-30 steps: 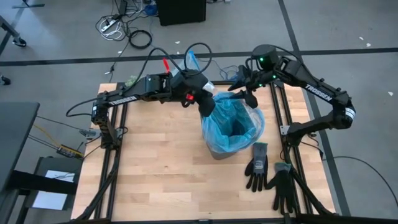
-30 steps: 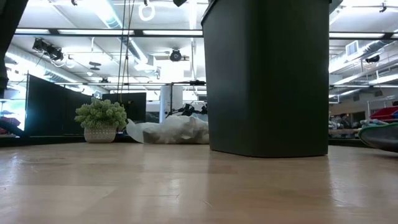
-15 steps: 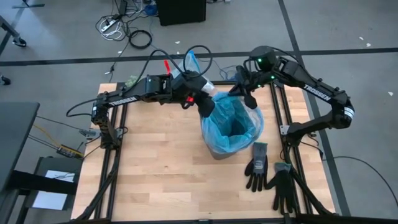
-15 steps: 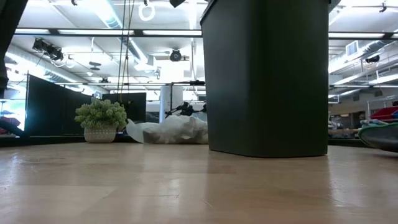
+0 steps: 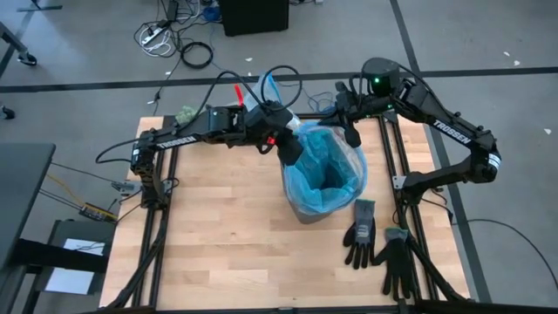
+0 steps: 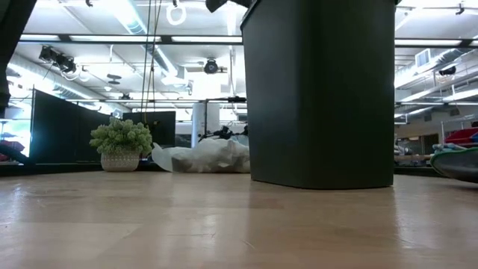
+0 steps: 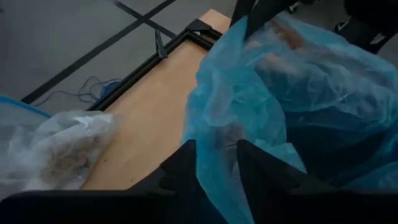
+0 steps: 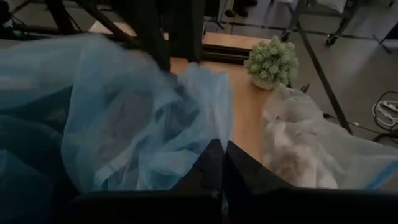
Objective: Place trash/remove bag and relplace
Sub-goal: Insert the new blue trash bag into the trash bin
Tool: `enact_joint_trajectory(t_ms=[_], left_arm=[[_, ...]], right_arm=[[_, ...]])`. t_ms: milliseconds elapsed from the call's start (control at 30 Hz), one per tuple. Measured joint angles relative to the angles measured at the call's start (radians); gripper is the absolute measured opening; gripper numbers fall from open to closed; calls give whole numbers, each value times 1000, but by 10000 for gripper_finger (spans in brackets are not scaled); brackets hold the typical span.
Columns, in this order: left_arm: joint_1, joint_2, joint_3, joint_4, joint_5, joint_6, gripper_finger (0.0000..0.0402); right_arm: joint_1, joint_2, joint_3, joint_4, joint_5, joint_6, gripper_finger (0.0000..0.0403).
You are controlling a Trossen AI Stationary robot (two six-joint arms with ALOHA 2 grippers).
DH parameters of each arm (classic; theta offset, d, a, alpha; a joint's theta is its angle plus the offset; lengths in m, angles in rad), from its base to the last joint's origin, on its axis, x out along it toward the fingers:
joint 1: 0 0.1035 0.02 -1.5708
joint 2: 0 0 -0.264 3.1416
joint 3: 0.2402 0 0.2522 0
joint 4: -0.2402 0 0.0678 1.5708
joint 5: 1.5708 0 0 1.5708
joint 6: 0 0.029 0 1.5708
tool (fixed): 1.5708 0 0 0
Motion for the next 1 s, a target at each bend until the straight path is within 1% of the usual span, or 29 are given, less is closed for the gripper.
enact_joint_trajectory(t_ms=[200, 300, 400, 500, 567, 633, 733, 800, 867, 933, 1000], left_arm=[[2, 15, 0, -5, -5, -38, 192], [2, 22, 0, 8, -8, -56, 219], [2, 25, 0, 16, -1, -57, 235], [2, 25, 0, 72, 32, -57, 239], [2, 25, 0, 95, 31, -68, 235], [2, 25, 0, 87, 23, -97, 222], [7, 37, 0, 88, 31, -100, 180], [8, 45, -1, 92, 60, -101, 151], [6, 49, -2, 123, 82, -101, 131], [1, 48, -2, 139, 84, -100, 125], [-1, 48, -2, 148, 84, -95, 127]], right_arm=[[-6, -32, 1, 72, -26, 36, 0], [-10, -51, 1, 78, -30, 50, 0], [-23, -61, 1, 85, -26, 72, 0], [-31, -64, 2, 102, -25, 112, 0], [-30, -63, 2, 102, -25, 117, 0], [-28, -63, 2, 110, -26, 118, 0], [-24, -63, 2, 121, -22, 126, 0], [-24, -63, 2, 130, -22, 143, 0], [-26, -63, 2, 138, -23, 149, 0], [-27, -63, 2, 144, -24, 149, 0], [-25, -63, 2, 156, -29, 154, 0]])
